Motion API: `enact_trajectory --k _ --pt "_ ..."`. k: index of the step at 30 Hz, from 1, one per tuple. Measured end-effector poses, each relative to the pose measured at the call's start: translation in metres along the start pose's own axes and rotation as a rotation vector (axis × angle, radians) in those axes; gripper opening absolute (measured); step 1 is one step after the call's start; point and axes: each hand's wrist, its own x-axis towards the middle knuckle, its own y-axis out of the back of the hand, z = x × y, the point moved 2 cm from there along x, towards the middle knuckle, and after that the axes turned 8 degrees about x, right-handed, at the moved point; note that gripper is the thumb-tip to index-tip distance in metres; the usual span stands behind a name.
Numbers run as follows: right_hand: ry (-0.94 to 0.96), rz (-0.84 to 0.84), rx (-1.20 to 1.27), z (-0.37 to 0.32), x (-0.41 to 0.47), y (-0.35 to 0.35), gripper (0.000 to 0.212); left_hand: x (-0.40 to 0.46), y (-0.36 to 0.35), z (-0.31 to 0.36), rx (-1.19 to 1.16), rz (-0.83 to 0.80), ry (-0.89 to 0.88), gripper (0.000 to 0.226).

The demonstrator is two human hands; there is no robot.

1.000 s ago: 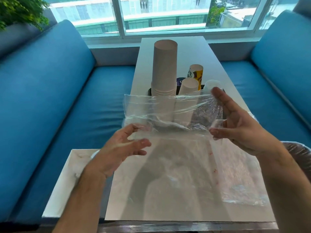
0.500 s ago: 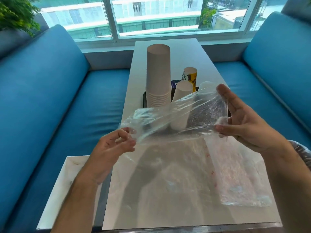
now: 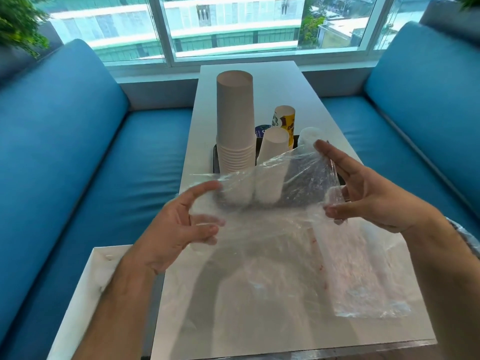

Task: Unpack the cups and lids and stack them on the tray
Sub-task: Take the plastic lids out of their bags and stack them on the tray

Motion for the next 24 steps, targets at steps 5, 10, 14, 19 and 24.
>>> enact_trajectory --k 5,10,14,19,24 --pt "-0.116 -0.052 -0.135 0.006 -0.007 0.004 0.116 -0.002 0.011 0.007 0.096 -0.055 0.043 0.098" --pt "-0.070 0.001 0.032 0.010 -0.014 0.007 0.094 -0.005 0.012 0.017 0.098 -0.119 0.015 0.111" --pt "-0.092 -0.045 0.088 0.013 -0.013 0.000 0.083 -0.004 0.011 0.020 0.096 -0.144 -0.029 0.117" --pt "-0.075 -0.018 -0.046 0.011 -0.015 0.005 0.107 -0.007 0.018 0.024 0.118 -0.162 -0.011 0.122" --pt "-0.083 0.037 -0.028 0.008 -0.022 0.015 0.113 -0.008 0.016 0.033 0.190 -0.258 -0.022 0.126"
